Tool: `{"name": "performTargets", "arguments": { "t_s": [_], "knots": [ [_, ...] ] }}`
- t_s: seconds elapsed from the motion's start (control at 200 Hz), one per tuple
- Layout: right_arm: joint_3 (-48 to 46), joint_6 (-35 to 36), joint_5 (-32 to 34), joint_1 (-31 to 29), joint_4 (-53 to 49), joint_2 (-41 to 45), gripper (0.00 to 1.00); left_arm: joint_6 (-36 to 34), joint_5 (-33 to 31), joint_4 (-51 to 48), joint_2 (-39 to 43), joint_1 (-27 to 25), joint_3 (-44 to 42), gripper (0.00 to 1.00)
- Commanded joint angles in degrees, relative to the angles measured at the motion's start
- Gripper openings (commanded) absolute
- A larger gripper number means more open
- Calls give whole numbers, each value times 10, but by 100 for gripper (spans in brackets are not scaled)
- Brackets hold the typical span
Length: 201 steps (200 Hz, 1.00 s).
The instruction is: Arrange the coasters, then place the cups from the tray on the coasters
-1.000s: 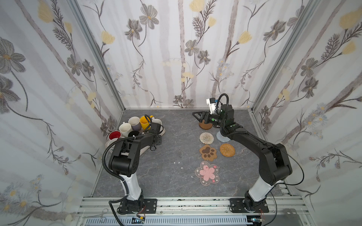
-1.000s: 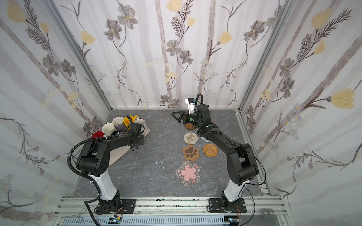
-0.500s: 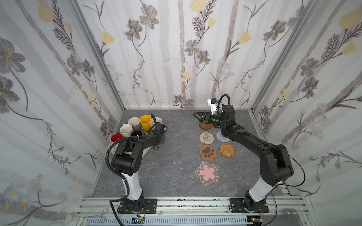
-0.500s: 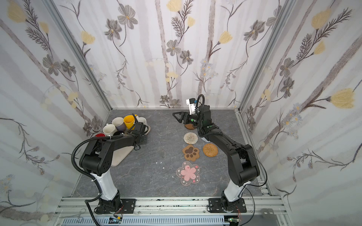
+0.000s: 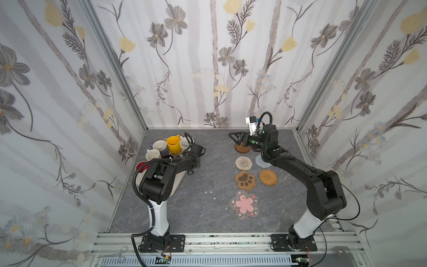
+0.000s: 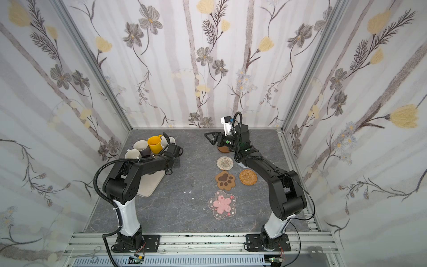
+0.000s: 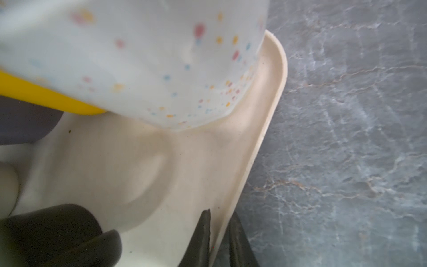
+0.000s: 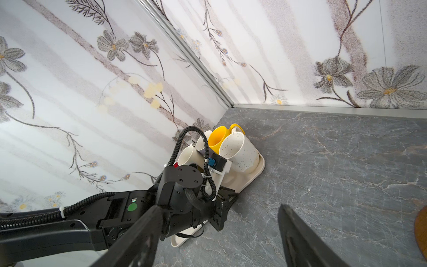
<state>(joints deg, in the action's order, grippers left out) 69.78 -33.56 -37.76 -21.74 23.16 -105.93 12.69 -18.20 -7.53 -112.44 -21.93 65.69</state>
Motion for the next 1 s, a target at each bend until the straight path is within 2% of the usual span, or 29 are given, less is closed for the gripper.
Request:
{"name": "performTargets", "arguments": {
  "t_s": [0.0,0.405,0.754,0.999],
  "knots": [
    [0,-1,-6,1,21,5,80,50,103,-59,-17,-18,8,0],
    [-7,-1,-9,7,6,20,80,109,152,-62,-58,-75,80,0],
    [-90,-50,-5,59,8,90,78,164,176,-62,-111,-132,178,0],
    [-155,-37,6,85,-27,141,78,185,186,-62,-167,-173,252,0]
  ]
}}
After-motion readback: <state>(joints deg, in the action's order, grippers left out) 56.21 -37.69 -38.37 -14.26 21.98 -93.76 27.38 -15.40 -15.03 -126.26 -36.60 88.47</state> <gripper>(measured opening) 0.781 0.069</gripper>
